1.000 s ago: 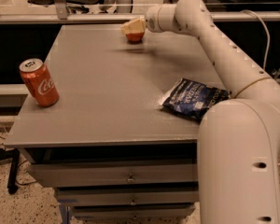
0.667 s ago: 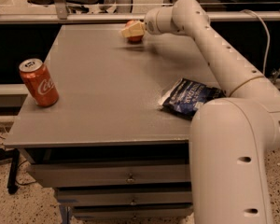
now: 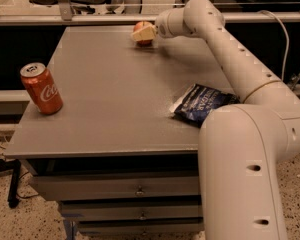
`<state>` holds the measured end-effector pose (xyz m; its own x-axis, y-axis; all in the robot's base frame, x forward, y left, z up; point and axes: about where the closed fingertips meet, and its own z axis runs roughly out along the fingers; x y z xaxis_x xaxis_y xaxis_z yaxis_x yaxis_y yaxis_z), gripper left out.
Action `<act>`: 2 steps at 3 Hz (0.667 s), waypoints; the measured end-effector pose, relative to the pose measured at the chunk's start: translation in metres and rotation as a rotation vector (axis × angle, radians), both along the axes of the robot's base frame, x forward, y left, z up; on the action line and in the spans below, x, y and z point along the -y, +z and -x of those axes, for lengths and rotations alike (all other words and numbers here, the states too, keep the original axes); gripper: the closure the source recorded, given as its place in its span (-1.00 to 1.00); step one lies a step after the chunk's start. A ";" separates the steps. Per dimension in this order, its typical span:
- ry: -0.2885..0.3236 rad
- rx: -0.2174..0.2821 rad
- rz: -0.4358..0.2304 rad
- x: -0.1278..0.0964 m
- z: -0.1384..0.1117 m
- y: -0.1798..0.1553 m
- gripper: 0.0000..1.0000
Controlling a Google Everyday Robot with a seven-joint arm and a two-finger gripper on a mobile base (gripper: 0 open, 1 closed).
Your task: Pick apple
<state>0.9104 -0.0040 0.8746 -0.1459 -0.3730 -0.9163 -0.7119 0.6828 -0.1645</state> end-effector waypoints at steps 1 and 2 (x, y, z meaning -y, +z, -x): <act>0.012 0.005 0.003 0.002 0.006 0.003 -0.20; 0.028 0.004 0.001 0.003 0.014 0.006 0.27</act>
Offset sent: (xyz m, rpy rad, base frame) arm -0.0265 -0.0114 0.0137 0.0018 -0.0107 0.0397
